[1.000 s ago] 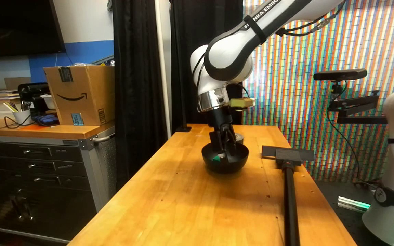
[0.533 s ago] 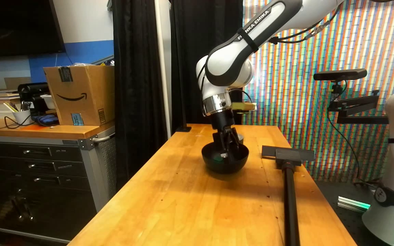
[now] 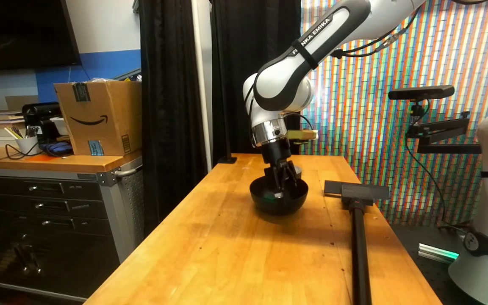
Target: Move the black bowl to the left
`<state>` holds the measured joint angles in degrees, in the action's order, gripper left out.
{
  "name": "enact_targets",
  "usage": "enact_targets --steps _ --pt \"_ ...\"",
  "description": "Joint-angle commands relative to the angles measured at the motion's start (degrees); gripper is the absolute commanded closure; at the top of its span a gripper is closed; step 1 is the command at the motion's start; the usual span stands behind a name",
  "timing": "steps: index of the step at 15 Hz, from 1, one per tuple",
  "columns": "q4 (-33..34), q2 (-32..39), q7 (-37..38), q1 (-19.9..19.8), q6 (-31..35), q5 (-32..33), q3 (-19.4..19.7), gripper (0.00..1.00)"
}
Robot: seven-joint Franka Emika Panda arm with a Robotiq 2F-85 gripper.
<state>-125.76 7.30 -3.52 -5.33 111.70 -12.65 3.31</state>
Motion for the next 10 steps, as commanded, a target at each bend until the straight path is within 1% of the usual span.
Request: enact_targets --steps 1,7,8,9,10 --pt "0.7 -0.1 0.2 0.4 -0.9 -1.0 -0.2 0.0" --pt "2.1 0.1 1.6 2.0 -1.5 0.7 -1.3 0.0" --pt "2.5 0.3 1.9 2.3 -1.4 1.2 -1.5 0.02" --pt "2.9 0.6 2.3 2.7 -1.6 1.8 -1.7 0.14" --pt "3.2 0.7 2.6 3.1 -1.9 2.2 -2.0 0.2"
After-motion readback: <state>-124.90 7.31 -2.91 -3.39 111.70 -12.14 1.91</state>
